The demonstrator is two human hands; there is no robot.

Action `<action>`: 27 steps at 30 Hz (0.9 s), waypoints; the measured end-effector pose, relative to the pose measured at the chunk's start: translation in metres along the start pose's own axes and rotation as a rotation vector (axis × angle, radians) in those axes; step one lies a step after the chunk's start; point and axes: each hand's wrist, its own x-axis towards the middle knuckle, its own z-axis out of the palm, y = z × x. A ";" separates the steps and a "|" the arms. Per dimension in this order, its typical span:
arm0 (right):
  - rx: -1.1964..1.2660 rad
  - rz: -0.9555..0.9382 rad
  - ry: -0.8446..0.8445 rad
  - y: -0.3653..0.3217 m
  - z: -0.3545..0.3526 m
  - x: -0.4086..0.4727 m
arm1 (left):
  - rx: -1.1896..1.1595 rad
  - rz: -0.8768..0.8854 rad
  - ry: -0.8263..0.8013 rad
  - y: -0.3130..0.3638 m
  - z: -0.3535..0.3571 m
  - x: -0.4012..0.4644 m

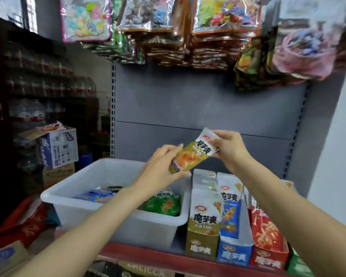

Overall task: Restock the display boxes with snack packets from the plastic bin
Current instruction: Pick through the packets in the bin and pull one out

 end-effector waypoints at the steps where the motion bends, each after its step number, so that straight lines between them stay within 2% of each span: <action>1: -0.049 -0.054 0.053 0.002 -0.013 0.002 | -0.066 -0.072 -0.026 0.003 0.007 0.005; 4: -0.141 -0.149 0.141 0.012 -0.044 0.008 | -0.049 -0.209 -0.173 0.011 0.028 0.021; 7: -0.138 -0.173 0.120 0.019 -0.057 0.009 | -0.155 -0.286 -0.412 0.017 0.049 0.029; 9: -0.166 -0.198 0.108 0.024 -0.062 0.010 | -0.157 -0.287 -0.489 0.020 0.059 0.030; 13: -0.158 -0.200 0.072 0.030 -0.068 0.012 | -0.121 -0.274 -0.422 0.020 0.060 0.028; 23: -0.156 -0.227 -0.156 0.023 -0.060 0.015 | -0.131 -0.198 -0.429 0.020 0.049 0.024; 27: -0.235 -0.178 -0.321 0.022 -0.054 0.018 | -0.141 -0.176 -0.440 0.020 0.044 0.022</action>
